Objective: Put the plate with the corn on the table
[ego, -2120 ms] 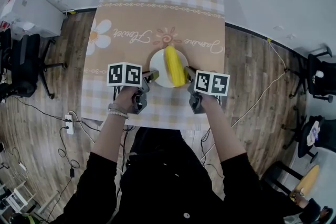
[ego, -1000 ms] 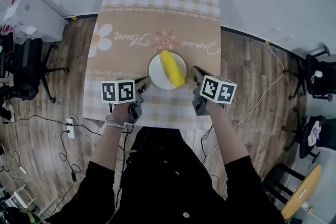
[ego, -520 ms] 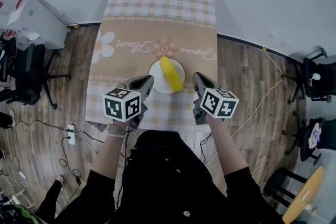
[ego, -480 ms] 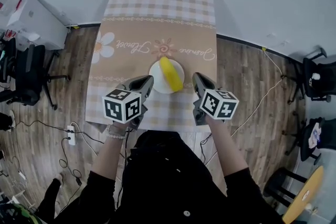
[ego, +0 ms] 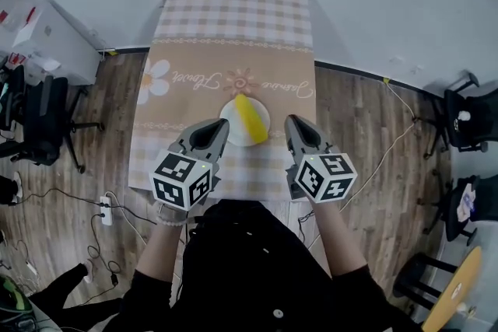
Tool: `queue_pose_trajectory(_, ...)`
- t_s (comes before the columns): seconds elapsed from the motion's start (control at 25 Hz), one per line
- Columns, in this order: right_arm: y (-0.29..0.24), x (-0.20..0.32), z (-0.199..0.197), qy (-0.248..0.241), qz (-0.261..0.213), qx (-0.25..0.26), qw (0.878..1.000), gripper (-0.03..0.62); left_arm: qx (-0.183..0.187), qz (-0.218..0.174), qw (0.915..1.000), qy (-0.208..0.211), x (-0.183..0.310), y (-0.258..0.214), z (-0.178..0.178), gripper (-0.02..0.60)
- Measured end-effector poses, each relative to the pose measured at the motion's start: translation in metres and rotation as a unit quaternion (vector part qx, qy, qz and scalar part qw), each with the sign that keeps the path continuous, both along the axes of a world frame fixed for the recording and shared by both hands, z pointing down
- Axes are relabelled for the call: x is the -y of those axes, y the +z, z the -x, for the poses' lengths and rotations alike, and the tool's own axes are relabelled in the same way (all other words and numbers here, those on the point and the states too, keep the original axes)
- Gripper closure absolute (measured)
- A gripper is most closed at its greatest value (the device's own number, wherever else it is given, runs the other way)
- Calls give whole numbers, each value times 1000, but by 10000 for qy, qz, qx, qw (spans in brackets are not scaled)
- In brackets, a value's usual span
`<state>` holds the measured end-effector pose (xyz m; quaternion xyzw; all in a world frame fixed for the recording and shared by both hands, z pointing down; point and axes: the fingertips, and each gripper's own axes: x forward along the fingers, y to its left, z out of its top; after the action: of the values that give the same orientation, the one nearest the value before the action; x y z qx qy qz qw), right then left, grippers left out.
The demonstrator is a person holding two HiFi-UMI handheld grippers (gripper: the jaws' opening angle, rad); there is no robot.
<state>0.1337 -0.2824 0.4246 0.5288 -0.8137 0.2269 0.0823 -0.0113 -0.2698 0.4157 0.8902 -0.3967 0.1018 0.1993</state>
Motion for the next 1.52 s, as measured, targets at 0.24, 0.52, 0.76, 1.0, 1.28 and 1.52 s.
queue_pose_trajectory(0.24, -23, -9, 4, -271, -346, -247, 9987, 546, 1, -318, 9995, -41, -11, -25, 0, 568)
queue_pose_trajectory(0.52, -48, -20, 1, -258, -649, -450, 9965, 547, -193, -572, 9981, -90, -19, -51, 4, 568)
queue_pose_trajectory(0.76, -60, -28, 15, -536, -916, -779, 9913, 547, -40, -723, 9974, -32, -26, -58, 7, 568)
queue_pose_trajectory(1.0, -60, -32, 21, -593, -856, -638, 9925, 548, -32, -719, 9974, -28, -33, -61, 10, 568)
queue_pose_trajectory(1.28, -62, -39, 21, -593, -943, -775, 9907, 549, 15, -774, 9970, 16, -35, -62, 7, 568)
queue_pose_trajectory(1.52, -62, -45, 23, -625, -963, -816, 9900, 549, 74, -826, 9965, 101, -39, -61, 0, 568)
